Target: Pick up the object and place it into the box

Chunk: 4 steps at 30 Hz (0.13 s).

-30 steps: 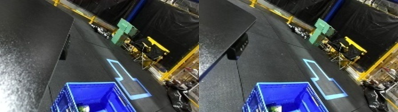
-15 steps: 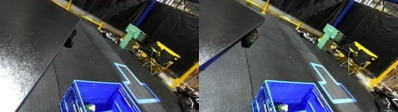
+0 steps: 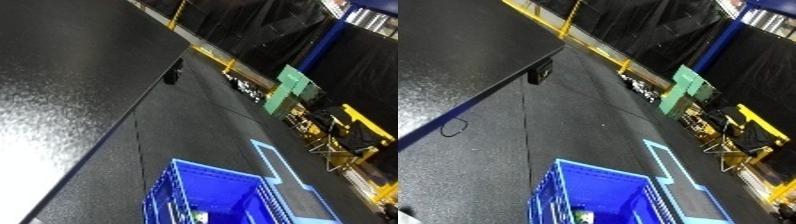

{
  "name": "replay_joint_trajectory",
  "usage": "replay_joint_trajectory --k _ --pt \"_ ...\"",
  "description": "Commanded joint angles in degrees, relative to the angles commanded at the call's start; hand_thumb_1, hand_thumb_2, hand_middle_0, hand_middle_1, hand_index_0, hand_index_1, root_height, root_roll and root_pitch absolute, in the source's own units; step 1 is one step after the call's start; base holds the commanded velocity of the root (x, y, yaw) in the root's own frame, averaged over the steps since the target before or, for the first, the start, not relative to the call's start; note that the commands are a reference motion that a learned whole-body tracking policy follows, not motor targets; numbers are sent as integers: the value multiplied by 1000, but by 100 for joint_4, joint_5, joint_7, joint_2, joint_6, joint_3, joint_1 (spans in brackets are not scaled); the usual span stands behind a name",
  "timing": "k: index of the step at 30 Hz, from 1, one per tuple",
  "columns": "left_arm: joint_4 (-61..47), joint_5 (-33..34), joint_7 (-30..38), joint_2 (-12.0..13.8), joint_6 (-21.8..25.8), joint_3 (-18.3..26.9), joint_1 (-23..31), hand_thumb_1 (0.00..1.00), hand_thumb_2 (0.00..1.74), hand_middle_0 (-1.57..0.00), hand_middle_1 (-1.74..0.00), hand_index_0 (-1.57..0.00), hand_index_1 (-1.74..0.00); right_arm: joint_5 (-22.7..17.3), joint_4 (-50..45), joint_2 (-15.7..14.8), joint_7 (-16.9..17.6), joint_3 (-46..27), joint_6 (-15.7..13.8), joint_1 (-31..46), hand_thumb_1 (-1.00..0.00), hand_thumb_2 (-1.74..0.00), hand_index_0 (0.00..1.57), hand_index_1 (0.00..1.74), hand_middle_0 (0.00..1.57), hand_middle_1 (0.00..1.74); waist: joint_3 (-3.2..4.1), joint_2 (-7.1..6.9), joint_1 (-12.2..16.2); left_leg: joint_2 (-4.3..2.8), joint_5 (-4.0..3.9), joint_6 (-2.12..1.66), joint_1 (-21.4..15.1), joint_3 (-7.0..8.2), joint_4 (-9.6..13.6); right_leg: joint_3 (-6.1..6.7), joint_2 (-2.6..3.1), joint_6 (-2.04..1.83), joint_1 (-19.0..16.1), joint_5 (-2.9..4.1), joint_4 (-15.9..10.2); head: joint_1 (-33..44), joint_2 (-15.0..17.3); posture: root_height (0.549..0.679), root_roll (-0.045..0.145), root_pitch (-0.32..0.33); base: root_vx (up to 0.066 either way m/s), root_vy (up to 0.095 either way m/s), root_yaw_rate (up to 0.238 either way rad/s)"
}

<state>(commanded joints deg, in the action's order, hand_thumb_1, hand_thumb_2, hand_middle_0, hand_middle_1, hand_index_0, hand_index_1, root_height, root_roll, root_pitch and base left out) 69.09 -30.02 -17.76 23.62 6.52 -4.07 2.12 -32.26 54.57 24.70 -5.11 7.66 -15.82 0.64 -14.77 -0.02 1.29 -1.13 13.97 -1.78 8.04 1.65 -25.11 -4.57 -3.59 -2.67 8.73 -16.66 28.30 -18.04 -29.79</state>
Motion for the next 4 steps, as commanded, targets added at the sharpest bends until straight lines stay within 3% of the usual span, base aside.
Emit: replay_joint_trajectory --k 4 --pt "22 -101 -324 -23 -128 50 -1 0 0 0 0 0 0 -129 63 -34 -240 -22 50 20 0 0 0 0 0 0 13 -4 -3 -11 52 -3 -12 4 -60 -8 -2 17 -45 -25 15 3 141 661 29 -60 10 8 6"
